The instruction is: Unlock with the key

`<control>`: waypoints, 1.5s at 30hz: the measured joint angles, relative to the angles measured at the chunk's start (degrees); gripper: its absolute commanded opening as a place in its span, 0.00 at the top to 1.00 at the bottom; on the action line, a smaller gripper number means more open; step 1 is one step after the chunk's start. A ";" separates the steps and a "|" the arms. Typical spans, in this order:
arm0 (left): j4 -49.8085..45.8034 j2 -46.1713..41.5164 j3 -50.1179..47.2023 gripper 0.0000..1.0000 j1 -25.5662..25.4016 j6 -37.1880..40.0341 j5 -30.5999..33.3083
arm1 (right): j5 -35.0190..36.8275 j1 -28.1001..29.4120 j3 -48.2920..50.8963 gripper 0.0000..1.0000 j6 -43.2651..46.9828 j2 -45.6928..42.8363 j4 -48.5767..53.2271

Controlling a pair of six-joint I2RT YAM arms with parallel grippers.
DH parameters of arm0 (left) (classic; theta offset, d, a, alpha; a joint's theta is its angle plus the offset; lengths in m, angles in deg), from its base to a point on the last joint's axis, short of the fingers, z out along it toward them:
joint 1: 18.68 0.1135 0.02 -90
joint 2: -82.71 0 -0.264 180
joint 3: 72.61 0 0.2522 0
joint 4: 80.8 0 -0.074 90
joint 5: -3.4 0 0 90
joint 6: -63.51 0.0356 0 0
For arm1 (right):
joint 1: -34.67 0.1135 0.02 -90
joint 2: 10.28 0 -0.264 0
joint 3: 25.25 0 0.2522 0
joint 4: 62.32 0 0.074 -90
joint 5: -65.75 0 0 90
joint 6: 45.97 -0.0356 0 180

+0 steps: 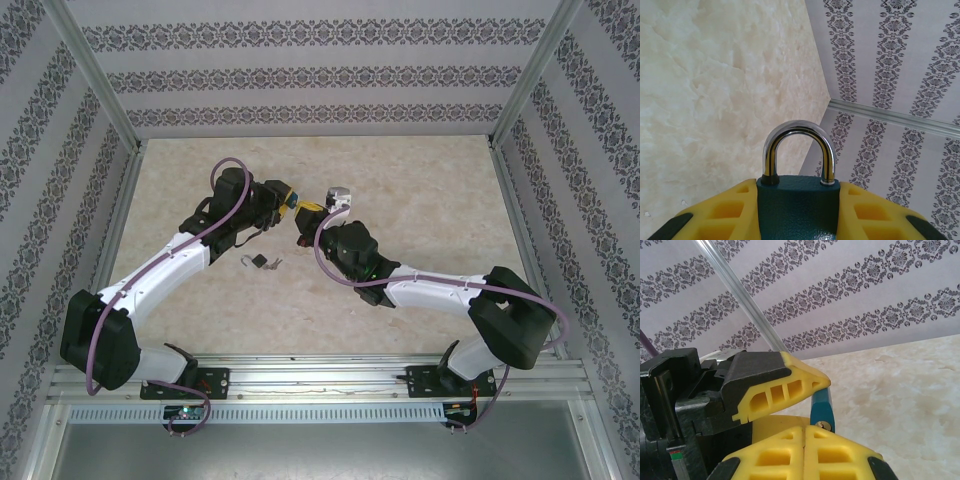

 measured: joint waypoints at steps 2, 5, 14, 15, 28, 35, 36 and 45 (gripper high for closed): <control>0.09 0.00 0.00 0.71 0.00 -0.09 -0.02 | 0.00 0.00 -0.02 1.00 0.00 0.00 -0.09; 0.17 0.00 0.00 0.71 0.00 -0.11 -0.11 | 0.00 0.00 0.00 1.00 -0.04 0.04 -0.24; 0.61 0.00 -0.74 0.71 0.37 -0.50 0.31 | 0.00 0.11 -0.02 1.00 -0.07 1.73 -2.03; 0.63 0.00 -0.74 0.71 0.37 -0.52 0.33 | -0.02 0.11 -0.02 1.00 -0.07 1.81 -2.19; 0.96 0.00 -0.76 0.71 0.48 -0.98 0.48 | -0.04 0.11 -0.02 1.00 -0.50 2.36 -3.34; 0.94 0.00 -0.76 0.71 0.48 -1.11 0.46 | -0.24 0.11 -0.02 1.00 1.55 2.34 -3.15; 0.94 0.00 -0.76 0.71 0.48 -1.11 0.46 | -0.28 0.11 -0.02 1.00 2.60 2.34 -3.02; 0.87 0.02 -0.76 0.71 0.48 -1.11 -0.26 | -1.60 0.09 -0.02 1.00 12.63 0.74 0.98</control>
